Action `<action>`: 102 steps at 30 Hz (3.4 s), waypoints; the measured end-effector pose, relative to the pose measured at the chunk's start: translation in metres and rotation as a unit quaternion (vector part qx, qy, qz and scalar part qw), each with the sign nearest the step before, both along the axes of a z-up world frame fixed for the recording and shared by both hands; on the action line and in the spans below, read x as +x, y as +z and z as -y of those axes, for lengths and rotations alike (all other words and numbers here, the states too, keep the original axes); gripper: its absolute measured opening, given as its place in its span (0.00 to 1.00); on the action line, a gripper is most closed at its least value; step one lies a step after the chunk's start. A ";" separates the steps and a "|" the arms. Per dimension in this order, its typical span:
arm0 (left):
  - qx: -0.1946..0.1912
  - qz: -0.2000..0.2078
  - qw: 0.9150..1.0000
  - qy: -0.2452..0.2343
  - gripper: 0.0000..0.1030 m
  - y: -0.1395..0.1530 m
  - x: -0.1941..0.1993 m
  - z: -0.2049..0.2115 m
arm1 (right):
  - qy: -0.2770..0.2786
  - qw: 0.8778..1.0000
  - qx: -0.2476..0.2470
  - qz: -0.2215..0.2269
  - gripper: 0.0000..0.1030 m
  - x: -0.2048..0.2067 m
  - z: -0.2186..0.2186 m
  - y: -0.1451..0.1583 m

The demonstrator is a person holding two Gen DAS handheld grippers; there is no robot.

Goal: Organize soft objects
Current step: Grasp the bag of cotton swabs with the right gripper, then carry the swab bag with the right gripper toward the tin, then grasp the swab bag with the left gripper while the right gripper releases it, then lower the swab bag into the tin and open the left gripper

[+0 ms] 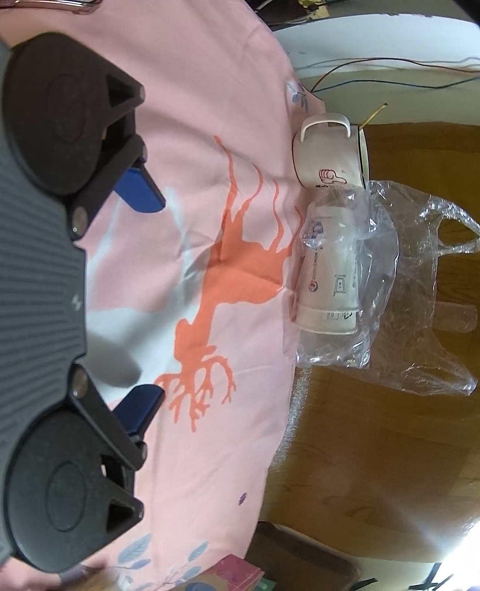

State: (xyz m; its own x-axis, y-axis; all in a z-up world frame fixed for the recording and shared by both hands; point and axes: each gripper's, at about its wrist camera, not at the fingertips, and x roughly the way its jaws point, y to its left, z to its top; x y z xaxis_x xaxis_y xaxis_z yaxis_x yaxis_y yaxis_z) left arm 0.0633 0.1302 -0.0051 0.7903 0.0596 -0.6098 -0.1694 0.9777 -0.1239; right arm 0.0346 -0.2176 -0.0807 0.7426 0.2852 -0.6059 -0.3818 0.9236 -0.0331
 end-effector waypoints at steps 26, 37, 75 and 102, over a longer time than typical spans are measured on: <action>-0.047 -0.027 0.982 -0.178 1.00 0.020 -0.037 0.147 | -0.065 0.994 0.034 0.075 0.83 -0.093 0.100 -0.026; -0.056 -0.042 0.962 -0.263 1.00 0.023 -0.058 0.203 | -0.115 0.987 0.034 0.106 0.82 -0.102 0.121 -0.028; -0.077 -0.032 0.942 -0.325 0.93 0.029 -0.066 0.219 | -0.060 0.992 0.053 0.095 0.74 -0.119 0.113 -0.029; -0.066 0.047 0.895 -0.439 0.46 0.101 -0.030 0.310 | -0.102 0.970 0.050 0.216 0.27 -0.060 0.154 0.047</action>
